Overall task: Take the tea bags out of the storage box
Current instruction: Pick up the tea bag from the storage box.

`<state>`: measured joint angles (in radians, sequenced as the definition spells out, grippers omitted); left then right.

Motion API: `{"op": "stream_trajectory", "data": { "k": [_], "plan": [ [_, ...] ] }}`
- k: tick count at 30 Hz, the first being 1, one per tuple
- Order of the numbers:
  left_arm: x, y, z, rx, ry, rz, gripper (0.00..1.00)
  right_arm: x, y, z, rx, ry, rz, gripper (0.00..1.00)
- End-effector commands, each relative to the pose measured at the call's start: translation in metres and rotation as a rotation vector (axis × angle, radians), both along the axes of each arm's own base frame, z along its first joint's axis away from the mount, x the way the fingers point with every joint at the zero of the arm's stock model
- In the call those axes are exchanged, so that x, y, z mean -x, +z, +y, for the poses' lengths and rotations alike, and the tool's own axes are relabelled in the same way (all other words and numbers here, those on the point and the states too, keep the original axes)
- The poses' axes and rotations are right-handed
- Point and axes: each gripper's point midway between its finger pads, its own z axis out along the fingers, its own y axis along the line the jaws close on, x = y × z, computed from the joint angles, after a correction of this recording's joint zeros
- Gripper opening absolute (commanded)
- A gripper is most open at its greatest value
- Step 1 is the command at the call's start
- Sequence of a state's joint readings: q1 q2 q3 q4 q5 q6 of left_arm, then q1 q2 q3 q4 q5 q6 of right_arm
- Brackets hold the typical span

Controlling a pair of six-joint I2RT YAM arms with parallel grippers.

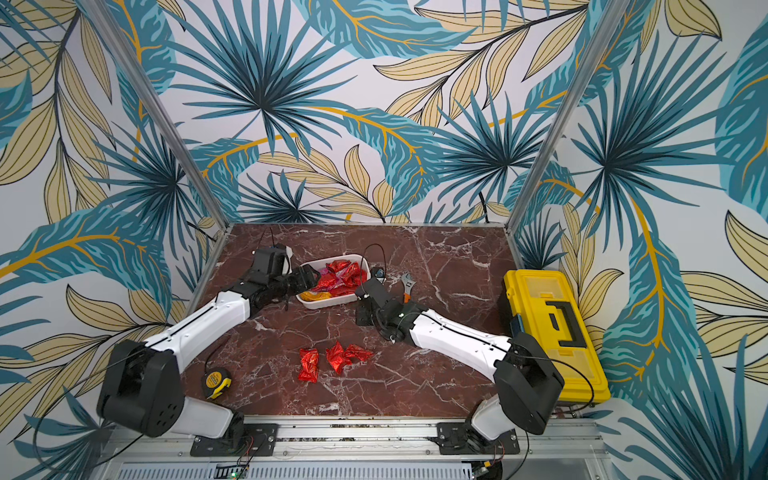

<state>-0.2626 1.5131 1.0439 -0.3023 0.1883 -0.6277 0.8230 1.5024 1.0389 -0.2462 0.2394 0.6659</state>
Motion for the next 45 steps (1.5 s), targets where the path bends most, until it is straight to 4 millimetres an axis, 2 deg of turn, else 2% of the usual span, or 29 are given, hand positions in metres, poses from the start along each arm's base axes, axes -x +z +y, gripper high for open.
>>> {"op": "stream_trajectory", "data": {
  "k": [1,7,14,18,22,27,29,30,32,39,43,45],
  "plan": [
    [-0.007,-0.007,-0.005,-0.022,-0.132,0.070,0.81,0.001,-0.004,-0.006,-0.016,-0.026,0.008,0.49],
    [-0.027,-0.029,-0.006,-0.032,-0.139,0.120,0.73,0.004,-0.009,-0.008,-0.017,-0.021,0.022,0.49],
    [-0.039,-0.043,-0.014,-0.007,-0.150,0.144,0.56,0.006,-0.014,-0.007,-0.012,-0.006,0.036,0.49],
    [-0.041,-0.050,-0.015,-0.004,-0.155,0.157,0.43,0.003,-0.008,-0.002,-0.044,0.002,0.013,0.49],
    [-0.042,-0.051,-0.015,-0.007,-0.151,0.156,0.24,0.004,-0.004,0.000,-0.056,0.011,0.010,0.48],
    [-0.041,-0.035,-0.016,0.015,-0.148,0.118,0.09,0.007,0.007,0.002,-0.087,0.022,-0.001,0.48],
    [-0.040,-0.026,-0.016,0.028,-0.142,0.099,0.07,0.007,0.013,0.003,-0.109,0.027,-0.007,0.48],
    [-0.038,-0.021,-0.018,0.039,-0.140,0.087,0.07,0.000,0.016,-0.004,-0.124,0.002,-0.010,0.48],
    [-0.034,-0.009,-0.018,0.069,-0.124,0.058,0.06,0.000,0.024,-0.001,-0.169,0.003,-0.012,0.48],
    [-0.001,0.029,-0.035,0.233,-0.051,-0.069,0.06,-0.003,0.049,0.024,-0.421,-0.022,0.018,0.62],
    [0.025,0.036,-0.048,0.294,-0.015,-0.108,0.07,-0.010,0.062,0.040,-0.527,-0.019,0.018,0.69],
    [0.037,0.035,-0.055,0.329,-0.005,-0.109,0.07,-0.014,0.062,0.047,-0.543,-0.016,0.023,0.71]
  ]
}}
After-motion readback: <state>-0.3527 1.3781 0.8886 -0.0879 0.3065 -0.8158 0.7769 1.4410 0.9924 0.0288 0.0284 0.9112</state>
